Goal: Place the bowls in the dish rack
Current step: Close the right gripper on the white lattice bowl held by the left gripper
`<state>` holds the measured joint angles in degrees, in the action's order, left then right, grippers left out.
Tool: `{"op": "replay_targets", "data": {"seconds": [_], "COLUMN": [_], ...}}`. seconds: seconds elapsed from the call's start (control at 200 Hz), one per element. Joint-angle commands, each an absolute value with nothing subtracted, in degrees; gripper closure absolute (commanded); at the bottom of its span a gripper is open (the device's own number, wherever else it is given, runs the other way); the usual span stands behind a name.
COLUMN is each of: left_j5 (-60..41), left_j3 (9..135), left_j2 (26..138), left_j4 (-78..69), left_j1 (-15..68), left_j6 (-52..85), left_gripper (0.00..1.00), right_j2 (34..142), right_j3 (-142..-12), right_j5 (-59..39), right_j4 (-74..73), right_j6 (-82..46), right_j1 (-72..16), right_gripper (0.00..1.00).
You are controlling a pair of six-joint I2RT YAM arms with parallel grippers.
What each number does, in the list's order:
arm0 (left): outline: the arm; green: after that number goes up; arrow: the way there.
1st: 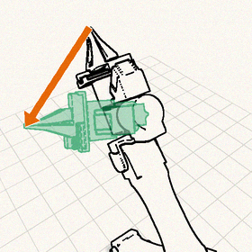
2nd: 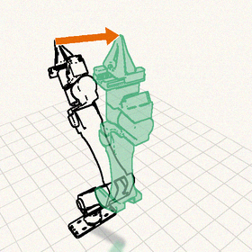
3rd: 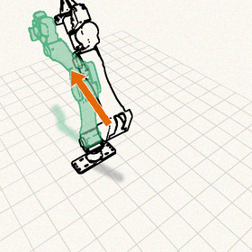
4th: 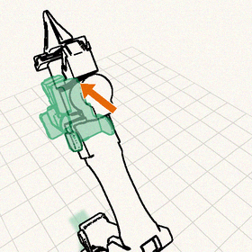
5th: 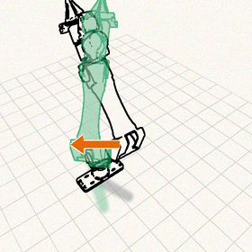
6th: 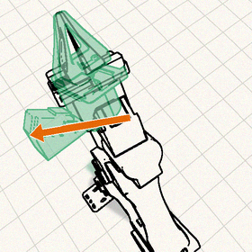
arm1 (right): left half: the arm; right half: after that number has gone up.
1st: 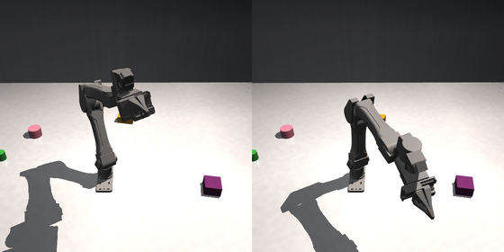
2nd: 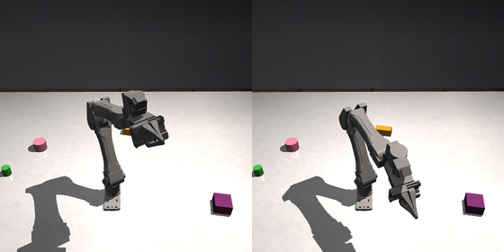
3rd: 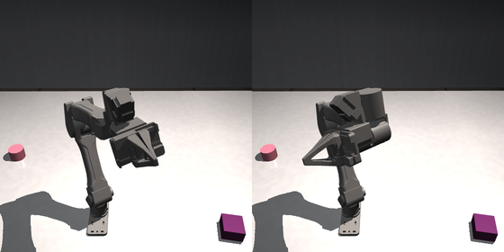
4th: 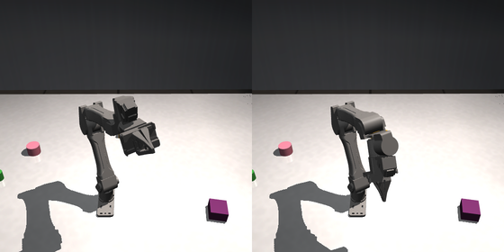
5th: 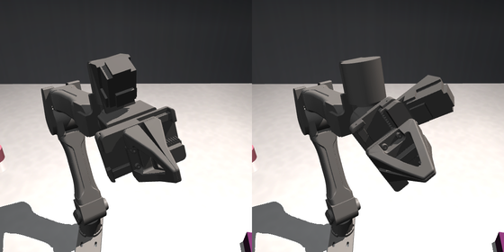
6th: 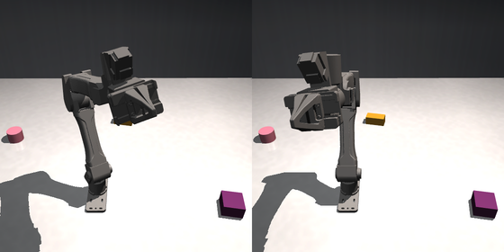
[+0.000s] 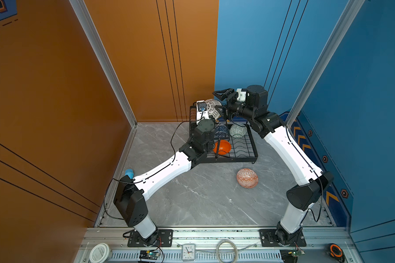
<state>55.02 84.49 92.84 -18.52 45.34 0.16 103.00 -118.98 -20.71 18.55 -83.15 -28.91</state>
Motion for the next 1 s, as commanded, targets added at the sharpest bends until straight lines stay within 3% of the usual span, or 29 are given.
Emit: {"op": "replay_targets", "data": {"seconds": [0.0,0.33,0.646,0.881,0.996], "left_j5": [54.1,53.5,55.3,55.6,56.1], "left_j3": [84.1,82.9,81.1,81.3,81.5], "left_j2": [89.4,88.8,87.5,87.8,88.0], "left_j4": [-22.8,-24.1,-24.9,-24.6,-24.6], "left_j1": [45.9,47.4,48.2,48.2,48.3], "left_j6": [-0.1,-2.1,-3.0,-2.8,-2.5], "left_gripper": [1.0,1.0,1.0,1.0,0.92], "right_j2": [104.2,106.7,107.2,106.4,106.1], "right_j3": [-120.7,-122.3,-122.9,-122.9,-123.1], "right_j5": [-19.7,-20.6,-21.8,-22.7,-23.2], "right_j4": [16.3,15.5,15.9,16.0,16.0], "right_j6": [-84.8,-86.5,-86.1,-84.8,-84.0], "right_j1": [-29.1,-29.6,-29.9,-29.4,-29.1], "right_gripper": [0.35,0.54,0.88,1.0,1.0]}}
